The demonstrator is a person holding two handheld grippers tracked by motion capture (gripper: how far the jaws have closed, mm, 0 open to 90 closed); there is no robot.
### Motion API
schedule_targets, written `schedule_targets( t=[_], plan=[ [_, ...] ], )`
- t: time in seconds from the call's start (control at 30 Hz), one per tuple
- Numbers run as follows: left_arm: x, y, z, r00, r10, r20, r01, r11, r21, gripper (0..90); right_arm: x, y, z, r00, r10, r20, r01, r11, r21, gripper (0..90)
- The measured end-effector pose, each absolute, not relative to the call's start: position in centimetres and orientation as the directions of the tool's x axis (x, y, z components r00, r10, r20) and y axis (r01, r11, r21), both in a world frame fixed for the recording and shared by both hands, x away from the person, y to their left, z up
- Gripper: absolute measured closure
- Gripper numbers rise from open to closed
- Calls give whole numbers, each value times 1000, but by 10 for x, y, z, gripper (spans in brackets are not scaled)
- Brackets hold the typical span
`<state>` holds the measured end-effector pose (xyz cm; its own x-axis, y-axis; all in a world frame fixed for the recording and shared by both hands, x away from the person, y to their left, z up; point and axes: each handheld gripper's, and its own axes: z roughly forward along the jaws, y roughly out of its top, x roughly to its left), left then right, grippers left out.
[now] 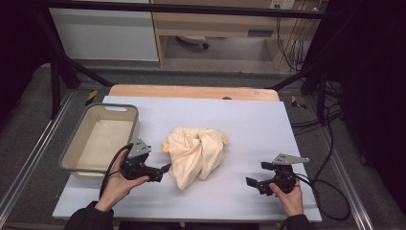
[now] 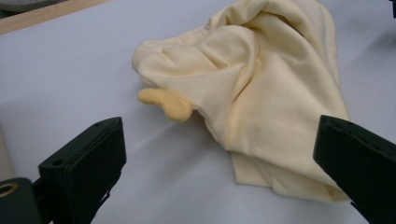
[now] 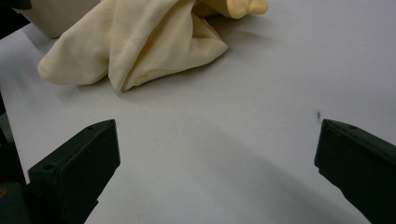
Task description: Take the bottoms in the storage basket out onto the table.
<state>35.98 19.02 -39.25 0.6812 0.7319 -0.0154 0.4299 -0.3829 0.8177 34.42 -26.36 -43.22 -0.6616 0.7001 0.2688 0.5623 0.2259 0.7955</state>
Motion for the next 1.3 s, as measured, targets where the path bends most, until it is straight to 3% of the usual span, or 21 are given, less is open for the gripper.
schedule_targets(
  t=[0.67, 1.3],
  plan=[
    [352, 226, -398, 663, 749, -4, 425, -372, 825, 23, 344, -264, -432, -660, 701, 269, 563, 226, 795, 5],
    [347, 229, -402, 676, 737, 10, 413, -390, 823, 23, 344, -264, -432, -663, 700, 266, 563, 231, 793, 5]
  ],
)
